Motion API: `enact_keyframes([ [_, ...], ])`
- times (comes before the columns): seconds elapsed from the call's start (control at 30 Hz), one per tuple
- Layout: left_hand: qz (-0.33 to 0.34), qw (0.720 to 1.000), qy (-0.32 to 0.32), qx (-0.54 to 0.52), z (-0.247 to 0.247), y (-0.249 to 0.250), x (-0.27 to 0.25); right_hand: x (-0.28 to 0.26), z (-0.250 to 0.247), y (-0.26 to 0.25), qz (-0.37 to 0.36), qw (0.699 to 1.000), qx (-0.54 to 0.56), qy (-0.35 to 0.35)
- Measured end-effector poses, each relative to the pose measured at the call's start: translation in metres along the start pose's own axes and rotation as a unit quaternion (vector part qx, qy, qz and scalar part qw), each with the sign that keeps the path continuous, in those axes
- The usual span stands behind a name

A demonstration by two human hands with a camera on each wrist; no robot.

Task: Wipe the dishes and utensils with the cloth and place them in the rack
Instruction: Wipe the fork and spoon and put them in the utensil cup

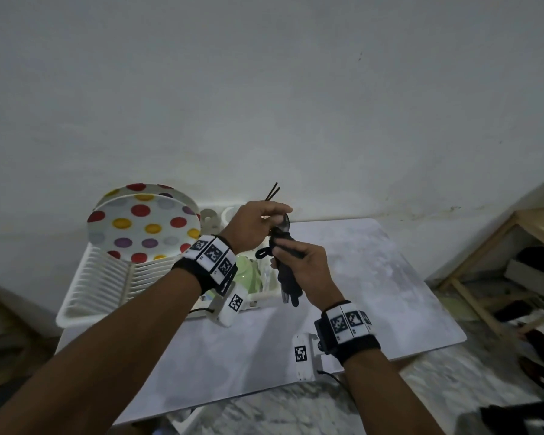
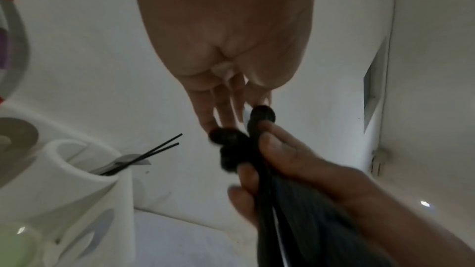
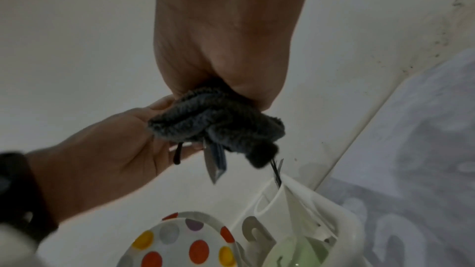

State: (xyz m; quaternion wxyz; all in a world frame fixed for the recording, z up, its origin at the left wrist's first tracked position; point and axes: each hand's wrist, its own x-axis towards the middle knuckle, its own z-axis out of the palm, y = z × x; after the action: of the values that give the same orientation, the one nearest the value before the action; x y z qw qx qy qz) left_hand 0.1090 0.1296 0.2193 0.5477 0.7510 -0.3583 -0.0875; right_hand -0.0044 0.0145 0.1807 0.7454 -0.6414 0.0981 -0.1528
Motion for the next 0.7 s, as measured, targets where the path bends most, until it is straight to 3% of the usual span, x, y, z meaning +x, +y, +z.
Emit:
enact_keyframes([
  [0.07, 0.004, 0.999, 0.045, 0.009, 0.003, -0.004, -0.014, 0.002, 0.001, -0.003, 0.001, 1.0, 0.008, 0.018],
  [0.17, -0.06, 0.974, 0.206, -0.077, 0.02, -0.011, -0.052, 0.008, -0.001, -0.01, 0.002, 0.998, 0.047, 0.04],
  [0.2, -0.078, 0.968, 0.212, -0.108, 0.027, -0.014, -0.065, 0.009, -0.002, -0.012, -0.003, 0.997, 0.06, 0.044],
  [0.33, -0.078, 0.98, 0.094, -0.155, 0.048, -0.019, -0.092, 0.011, -0.004, -0.013, -0.007, 0.998, 0.05, 0.046],
  [0.5, -0.082, 0.981, 0.056, -0.167, 0.052, -0.009, -0.085, 0.007, -0.004, -0.01, 0.007, 0.998, 0.025, 0.051],
  [0.7, -0.084, 0.994, 0.002, -0.065, 0.055, -0.008, -0.082, 0.007, -0.007, -0.005, 0.012, 0.994, 0.01, 0.112],
])
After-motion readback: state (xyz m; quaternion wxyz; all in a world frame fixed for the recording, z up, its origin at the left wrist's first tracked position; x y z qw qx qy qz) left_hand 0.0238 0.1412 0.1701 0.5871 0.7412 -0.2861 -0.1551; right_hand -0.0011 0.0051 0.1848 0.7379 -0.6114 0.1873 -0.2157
